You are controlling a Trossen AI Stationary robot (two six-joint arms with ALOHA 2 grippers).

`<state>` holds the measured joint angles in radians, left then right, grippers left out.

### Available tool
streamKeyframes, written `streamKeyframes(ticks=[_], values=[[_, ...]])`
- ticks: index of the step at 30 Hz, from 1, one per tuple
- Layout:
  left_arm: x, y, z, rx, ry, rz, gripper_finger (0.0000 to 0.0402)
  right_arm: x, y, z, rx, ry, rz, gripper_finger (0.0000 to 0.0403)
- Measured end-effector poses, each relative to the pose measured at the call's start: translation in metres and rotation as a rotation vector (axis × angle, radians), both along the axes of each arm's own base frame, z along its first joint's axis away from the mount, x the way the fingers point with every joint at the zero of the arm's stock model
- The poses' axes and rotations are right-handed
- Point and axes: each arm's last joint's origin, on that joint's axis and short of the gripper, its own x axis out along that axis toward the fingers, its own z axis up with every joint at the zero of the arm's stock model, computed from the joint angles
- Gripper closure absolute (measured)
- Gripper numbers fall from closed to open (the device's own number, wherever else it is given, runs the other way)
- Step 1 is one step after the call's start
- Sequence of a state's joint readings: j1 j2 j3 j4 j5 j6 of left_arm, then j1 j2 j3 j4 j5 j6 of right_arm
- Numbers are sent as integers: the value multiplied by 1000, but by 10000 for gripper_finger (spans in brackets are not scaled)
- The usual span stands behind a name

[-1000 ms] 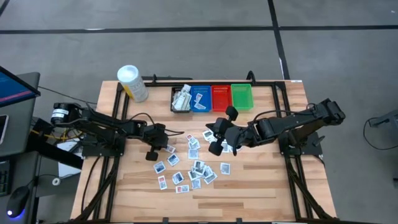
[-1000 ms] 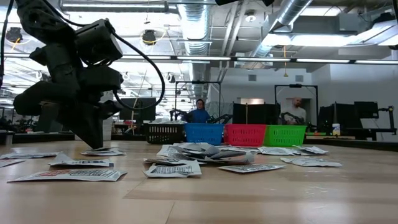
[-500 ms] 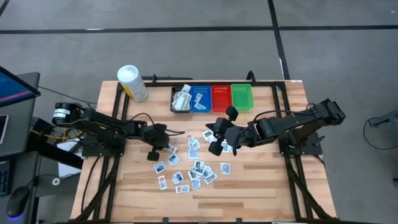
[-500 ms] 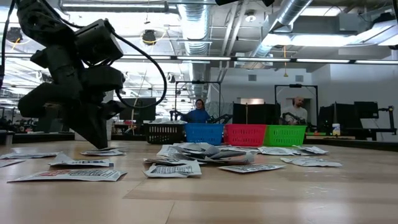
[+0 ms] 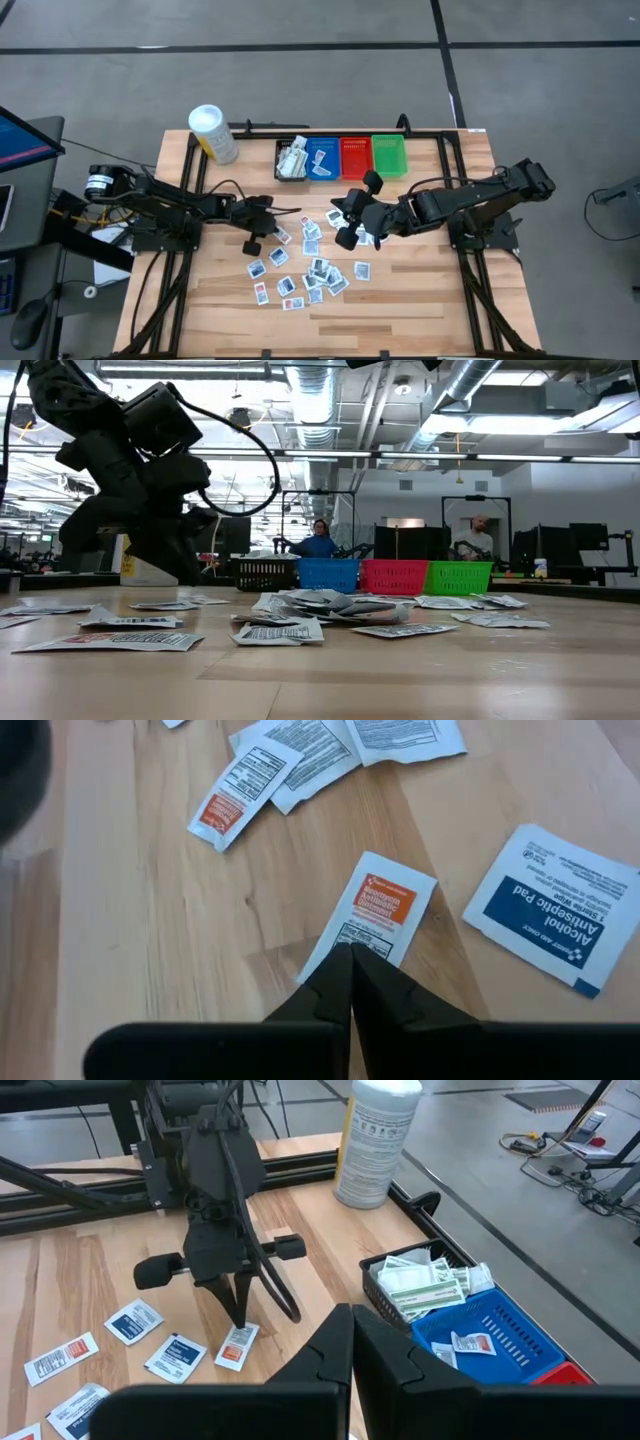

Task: Pick & Place First Aid Supplies
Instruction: Put the orange ointment pack in the blue bin

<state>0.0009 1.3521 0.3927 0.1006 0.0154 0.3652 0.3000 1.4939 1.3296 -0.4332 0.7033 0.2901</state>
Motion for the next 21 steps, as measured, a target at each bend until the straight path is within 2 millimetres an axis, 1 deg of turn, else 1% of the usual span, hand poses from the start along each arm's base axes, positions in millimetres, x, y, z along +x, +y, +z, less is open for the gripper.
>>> streamKeyframes(ticks=[4, 7, 10, 17, 21], values=[[0, -2, 1, 7, -5, -1, 392, 0, 0, 0, 0, 0, 0, 402], [0, -5, 1, 26, -6, 0, 377, 0, 0, 0, 0, 0, 0, 402], [0, -7, 1, 48, -7, 14, 348, 0, 0, 0, 0, 0, 0, 402], [-4, -6, -3, 11, 54, 81, 259, 0, 0, 0, 0, 0, 0, 402], [-8, -3, -5, -7, 101, 119, 234, 0, 0, 0, 0, 0, 0, 402]])
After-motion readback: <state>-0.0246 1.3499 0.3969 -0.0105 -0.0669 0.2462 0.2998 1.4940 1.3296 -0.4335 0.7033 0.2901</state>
